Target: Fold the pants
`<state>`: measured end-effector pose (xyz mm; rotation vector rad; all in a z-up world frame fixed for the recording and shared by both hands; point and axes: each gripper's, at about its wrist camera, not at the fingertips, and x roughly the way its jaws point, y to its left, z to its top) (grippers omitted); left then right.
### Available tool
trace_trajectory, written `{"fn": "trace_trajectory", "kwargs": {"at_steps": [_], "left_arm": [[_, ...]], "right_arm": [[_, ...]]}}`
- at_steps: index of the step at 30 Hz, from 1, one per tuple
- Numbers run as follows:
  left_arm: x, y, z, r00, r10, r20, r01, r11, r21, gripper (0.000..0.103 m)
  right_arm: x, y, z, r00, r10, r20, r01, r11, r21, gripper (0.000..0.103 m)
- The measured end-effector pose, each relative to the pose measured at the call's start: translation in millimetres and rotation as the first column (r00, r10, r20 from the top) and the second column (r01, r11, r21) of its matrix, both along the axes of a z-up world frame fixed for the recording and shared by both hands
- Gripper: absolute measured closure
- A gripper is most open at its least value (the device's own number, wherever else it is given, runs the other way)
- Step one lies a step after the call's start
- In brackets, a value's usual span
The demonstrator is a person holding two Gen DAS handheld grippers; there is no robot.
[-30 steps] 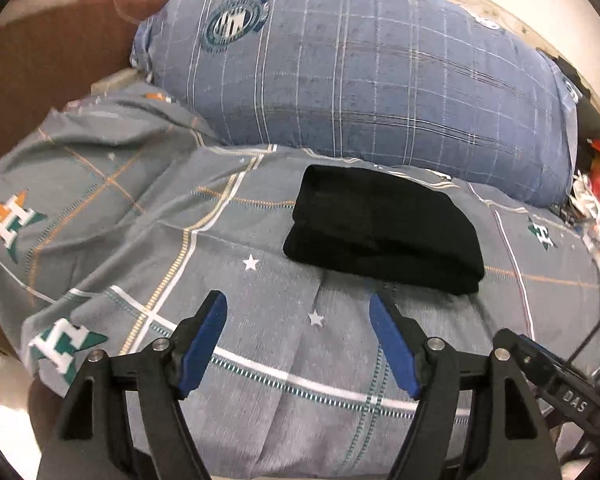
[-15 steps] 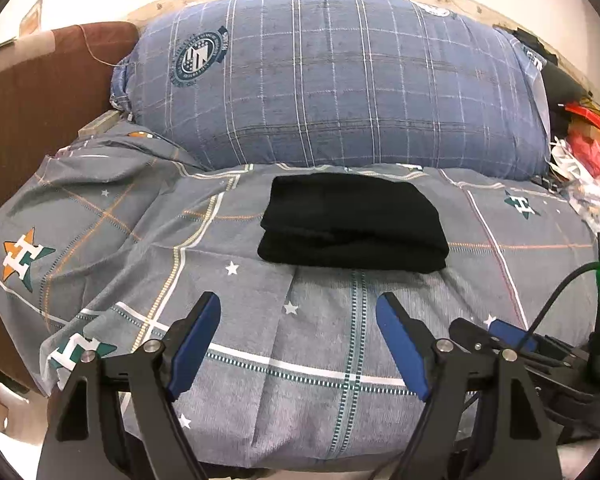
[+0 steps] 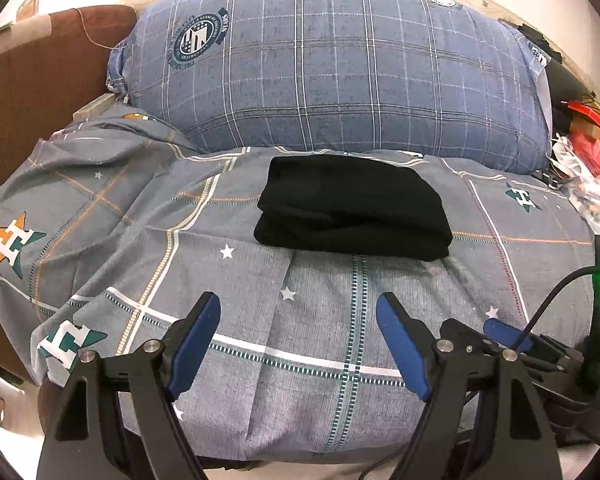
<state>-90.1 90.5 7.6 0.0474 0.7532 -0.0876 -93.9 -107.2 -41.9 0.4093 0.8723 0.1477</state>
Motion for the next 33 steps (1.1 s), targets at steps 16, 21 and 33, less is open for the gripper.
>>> {"fn": "trace_trajectory", "kwargs": {"at_steps": [16, 21, 33], "left_arm": [[5, 2, -9, 0.999, -0.01, -0.043, 0.008, 0.999, -0.046, 0.024], [6, 2, -9, 0.999, -0.013, -0.048, 0.011, 0.999, -0.053, 0.024], [6, 2, -13, 0.999, -0.023, -0.048, 0.019, 0.997, -0.072, 0.024]], "right_arm": [[5, 4, -8, 1.0, 0.005, -0.025, -0.005, 1.0, 0.003, 0.027], [6, 5, -11, 1.0, 0.006, -0.031, -0.005, 1.0, 0.005, 0.027], [7, 3, -13, 0.999, 0.008, -0.038, -0.008, 1.0, 0.008, 0.025]]}}
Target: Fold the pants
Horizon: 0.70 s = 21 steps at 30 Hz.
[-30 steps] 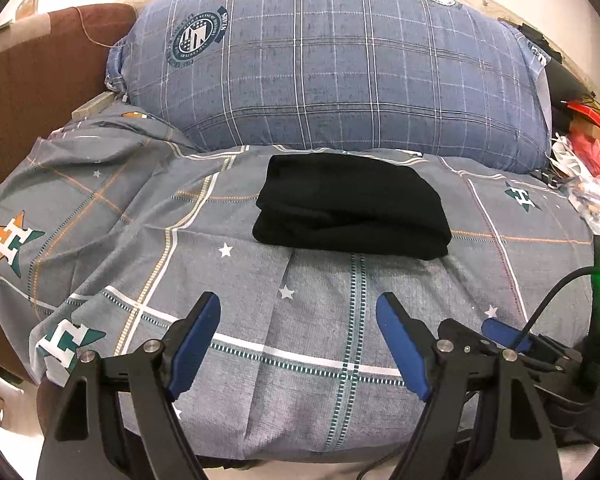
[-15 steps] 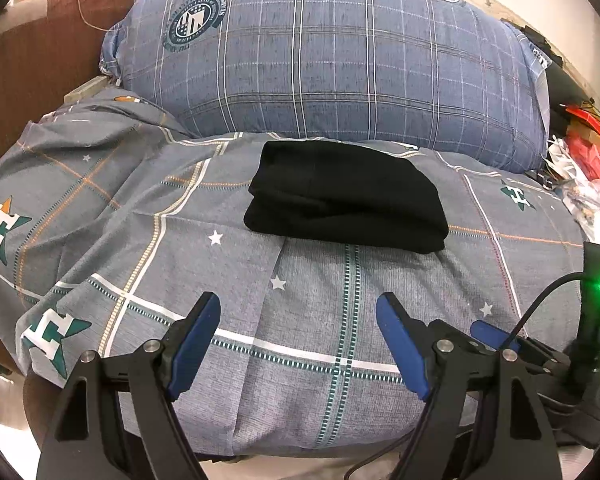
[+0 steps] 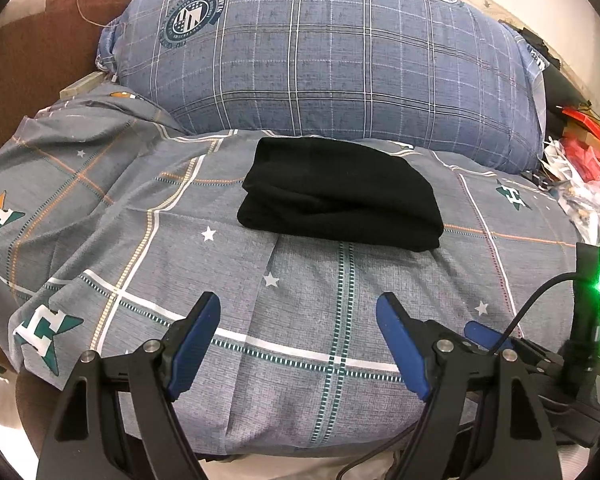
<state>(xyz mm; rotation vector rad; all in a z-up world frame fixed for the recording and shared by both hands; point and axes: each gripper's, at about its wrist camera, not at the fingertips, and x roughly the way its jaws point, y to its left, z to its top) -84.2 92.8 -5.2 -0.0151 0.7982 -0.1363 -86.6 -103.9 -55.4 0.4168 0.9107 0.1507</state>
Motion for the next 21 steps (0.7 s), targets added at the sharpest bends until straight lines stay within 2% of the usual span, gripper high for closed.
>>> {"fn": "trace_trajectory", "kwargs": {"at_steps": [4, 7, 9, 12, 16, 21], "left_arm": [[-1, 3, -1, 0.999, 0.017, 0.036, -0.018, 1.0, 0.001, 0.023], [-9, 6, 6, 0.991, 0.06, 0.123, -0.064, 0.998, 0.028, 0.023], [-15, 7, 13, 0.98, 0.078, 0.184, -0.088, 0.995, 0.045, 0.01], [-21, 9, 25, 0.963, 0.102, 0.251, -0.117, 0.992, 0.047, 0.0], [-21, 14, 28, 0.957, 0.158, 0.242, -0.178, 0.982, 0.063, 0.0], [-13, 12, 18, 0.976, 0.133, 0.174, -0.148, 0.986, 0.075, 0.0]], "right_arm": [[2, 2, -3, 1.0, 0.006, -0.008, -0.006, 1.0, 0.001, 0.025], [2, 4, -4, 1.0, 0.008, -0.005, -0.008, 1.0, -0.006, 0.024], [1, 5, -4, 1.0, 0.01, -0.001, -0.01, 1.0, -0.012, 0.024], [-1, 8, -2, 1.0, 0.018, 0.012, -0.018, 0.999, -0.027, 0.024], [-4, 16, 4, 0.998, 0.042, 0.046, -0.039, 0.997, -0.061, 0.023], [-7, 31, 9, 0.993, 0.096, 0.071, -0.088, 0.99, -0.112, 0.022]]}}
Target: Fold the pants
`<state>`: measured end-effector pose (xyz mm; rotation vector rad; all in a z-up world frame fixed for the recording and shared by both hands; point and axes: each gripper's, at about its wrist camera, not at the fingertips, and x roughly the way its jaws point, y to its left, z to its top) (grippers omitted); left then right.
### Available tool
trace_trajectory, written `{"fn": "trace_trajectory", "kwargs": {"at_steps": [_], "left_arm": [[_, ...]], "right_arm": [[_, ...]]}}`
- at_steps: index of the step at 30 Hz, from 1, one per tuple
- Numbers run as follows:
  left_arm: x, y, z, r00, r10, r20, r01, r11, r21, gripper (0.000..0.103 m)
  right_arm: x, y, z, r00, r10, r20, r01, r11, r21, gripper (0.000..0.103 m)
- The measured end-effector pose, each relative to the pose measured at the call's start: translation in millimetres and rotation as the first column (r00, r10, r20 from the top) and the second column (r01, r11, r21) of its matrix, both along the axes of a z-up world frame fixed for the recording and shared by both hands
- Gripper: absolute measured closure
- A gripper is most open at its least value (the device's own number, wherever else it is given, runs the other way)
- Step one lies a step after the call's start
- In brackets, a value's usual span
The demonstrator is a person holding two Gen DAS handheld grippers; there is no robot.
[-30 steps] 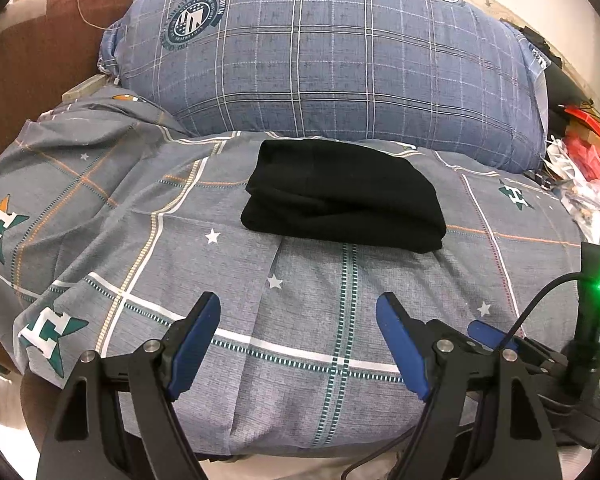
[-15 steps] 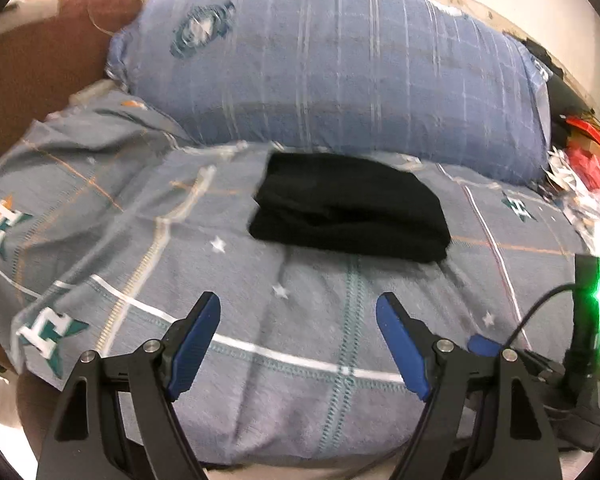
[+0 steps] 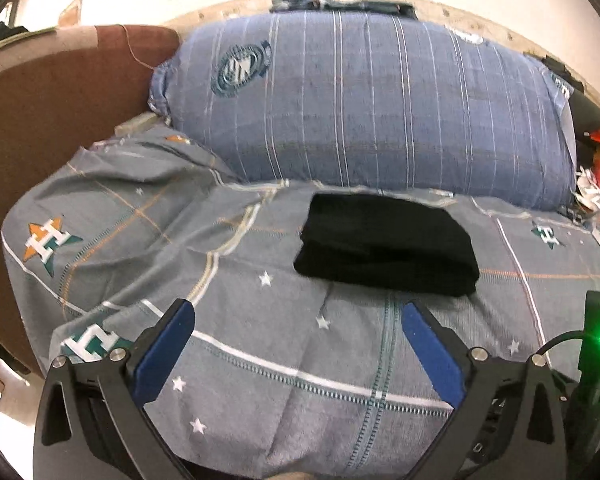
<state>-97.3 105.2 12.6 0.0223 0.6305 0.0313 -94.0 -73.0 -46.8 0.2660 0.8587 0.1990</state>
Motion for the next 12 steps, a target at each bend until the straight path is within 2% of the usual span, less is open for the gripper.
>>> {"fn": "trace_trajectory", "kwargs": {"at_steps": [5, 12], "left_arm": [[6, -3, -12, 0.998, -0.024, -0.066, 0.023, 1.0, -0.015, 0.0], [11, -4, -24, 0.993, -0.024, -0.113, 0.022, 1.0, -0.015, 0.0]], "right_arm": [[-2, 12, 0, 0.999, 0.037, 0.014, -0.036, 0.999, -0.04, 0.022], [2, 13, -7, 0.999, 0.036, -0.002, -0.036, 0.999, -0.038, 0.021]]}}
